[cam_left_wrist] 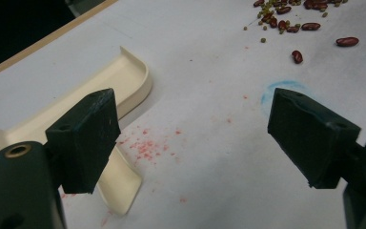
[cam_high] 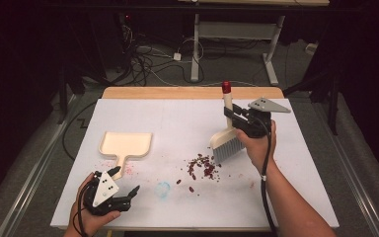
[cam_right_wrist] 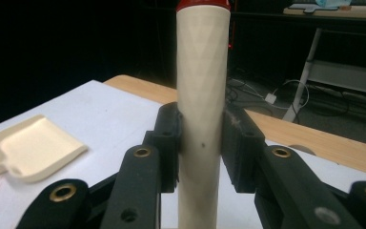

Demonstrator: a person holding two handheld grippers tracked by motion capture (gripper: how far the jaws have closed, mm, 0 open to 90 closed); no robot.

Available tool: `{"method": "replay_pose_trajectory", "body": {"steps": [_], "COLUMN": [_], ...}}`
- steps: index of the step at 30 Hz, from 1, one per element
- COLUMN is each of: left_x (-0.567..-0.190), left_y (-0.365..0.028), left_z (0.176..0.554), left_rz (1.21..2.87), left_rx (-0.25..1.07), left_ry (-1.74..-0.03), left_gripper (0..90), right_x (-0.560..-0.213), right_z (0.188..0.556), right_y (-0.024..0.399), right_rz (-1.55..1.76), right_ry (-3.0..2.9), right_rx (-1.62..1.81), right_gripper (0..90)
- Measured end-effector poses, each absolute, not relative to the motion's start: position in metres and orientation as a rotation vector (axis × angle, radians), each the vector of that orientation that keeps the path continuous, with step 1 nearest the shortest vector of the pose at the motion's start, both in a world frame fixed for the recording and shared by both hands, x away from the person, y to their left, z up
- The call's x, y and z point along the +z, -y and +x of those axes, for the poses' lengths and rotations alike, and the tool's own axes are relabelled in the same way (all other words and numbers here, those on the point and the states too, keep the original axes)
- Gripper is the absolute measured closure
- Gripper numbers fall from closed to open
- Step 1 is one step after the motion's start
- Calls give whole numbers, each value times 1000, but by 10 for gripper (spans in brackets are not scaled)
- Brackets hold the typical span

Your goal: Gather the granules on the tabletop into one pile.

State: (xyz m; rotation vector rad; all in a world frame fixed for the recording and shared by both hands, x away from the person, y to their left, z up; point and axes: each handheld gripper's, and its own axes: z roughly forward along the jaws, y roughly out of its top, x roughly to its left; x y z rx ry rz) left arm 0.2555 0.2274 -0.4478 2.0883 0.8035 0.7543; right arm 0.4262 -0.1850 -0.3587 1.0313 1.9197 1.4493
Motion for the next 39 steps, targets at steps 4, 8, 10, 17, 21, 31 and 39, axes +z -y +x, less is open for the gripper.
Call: {"method": "replay_pose_trajectory", "body": {"steps": [4,8,10,17,21,31,39], "left_x": [-446,-445,-445,-446,-446,-447,-447], "left_y": [-230,-230,-229,-226,-226,-225,-222], "left_z": [253,254,254,255,255,256,254], "left_rz": [2069,2048,2042,2066,2060,2079,2093], "left_rx": [744,760,754,744,739,716,716], "left_ry": [-825,-828,-821,-775,-767,-766,-755], "left_gripper": [172,172,172,173,173,175,175], "right_x": [-359,-358,-358,-367,-379,-396,-398], "right_z": [445,457,464,482,491,477,437], "right_y": [165,144,135,104,91,87,98], "right_rz": [1037,1016,1017,1017,1047,1049,997], "right_ry": [-1872,-1834,-1814,-1793,-1790,-1760,-1772], "right_rx": [1399,1351,1354,1340,1335,1352,1411], "right_gripper": [707,707,707,707,707,706,707]}}
